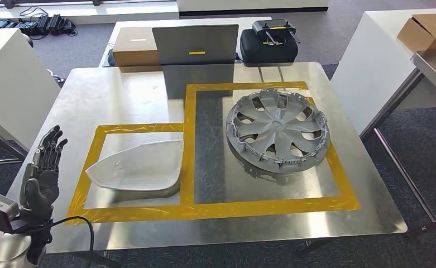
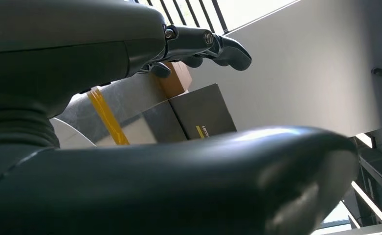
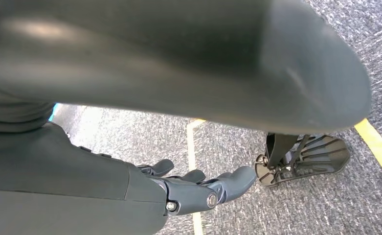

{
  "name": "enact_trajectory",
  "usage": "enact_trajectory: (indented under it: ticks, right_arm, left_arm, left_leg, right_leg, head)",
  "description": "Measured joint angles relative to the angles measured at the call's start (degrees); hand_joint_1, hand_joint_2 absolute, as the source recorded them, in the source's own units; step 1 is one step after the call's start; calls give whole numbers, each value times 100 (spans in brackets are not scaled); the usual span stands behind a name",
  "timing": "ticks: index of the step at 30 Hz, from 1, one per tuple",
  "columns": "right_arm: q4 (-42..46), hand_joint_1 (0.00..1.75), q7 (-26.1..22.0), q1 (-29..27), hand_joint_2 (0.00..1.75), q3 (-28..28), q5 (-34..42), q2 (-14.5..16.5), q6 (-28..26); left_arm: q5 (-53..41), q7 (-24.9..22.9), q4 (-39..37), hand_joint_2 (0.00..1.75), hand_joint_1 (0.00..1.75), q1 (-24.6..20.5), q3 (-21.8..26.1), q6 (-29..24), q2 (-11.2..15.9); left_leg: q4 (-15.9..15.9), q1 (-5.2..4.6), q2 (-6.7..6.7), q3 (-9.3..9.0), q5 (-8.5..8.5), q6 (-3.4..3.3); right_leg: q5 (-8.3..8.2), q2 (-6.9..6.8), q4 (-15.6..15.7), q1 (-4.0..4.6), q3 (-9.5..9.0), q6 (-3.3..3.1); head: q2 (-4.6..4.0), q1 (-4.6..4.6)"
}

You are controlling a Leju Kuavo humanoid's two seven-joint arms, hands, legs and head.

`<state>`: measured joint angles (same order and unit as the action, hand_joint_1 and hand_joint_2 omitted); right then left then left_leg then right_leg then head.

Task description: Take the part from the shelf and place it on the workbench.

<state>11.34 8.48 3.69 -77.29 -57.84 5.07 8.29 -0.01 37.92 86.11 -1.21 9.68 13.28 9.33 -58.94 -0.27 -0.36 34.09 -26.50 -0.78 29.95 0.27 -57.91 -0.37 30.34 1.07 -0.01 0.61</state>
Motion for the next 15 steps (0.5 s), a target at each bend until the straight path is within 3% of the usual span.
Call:
enact_trajectory:
  ticks: [7, 12, 13, 15]
  right_arm:
    - [0, 0, -5, 4, 0, 0, -16, 0, 3]
    - [0, 0, -21, 9, 0, 0, -19, -2, -4]
    - [0, 0, -23, 13, 0, 0, -19, -4, -8]
    - [0, 0, -25, 19, 0, 0, -19, -7, -13]
  left_arm:
    - [36, -2, 29, 0, 0, 3, 65, 46, -49]
    - [38, -2, 34, 0, 0, 4, 93, 61, -58]
    - [38, -2, 40, 0, 0, 3, 92, 61, -61]
    - [38, -2, 50, 0, 0, 4, 92, 66, -77]
  left_leg:
    - [-10, -31, -2, 2, -19, -26]
    - [18, -26, 7, -4, 23, -101]
    - [45, -9, 14, -6, 43, -124]
    - [74, 11, 33, 7, 73, -158]
  right_leg:
    - [-1, -2, 4, -43, -3, 27]
    - [15, -1, -24, -57, -6, 106]
    - [106, -1, -128, -51, 34, 119]
    - [477, -3, -691, -49, 272, 136]
  head:
    - [1, 0]
    - [0, -1]
    - [1, -9]
    - [0, -33]
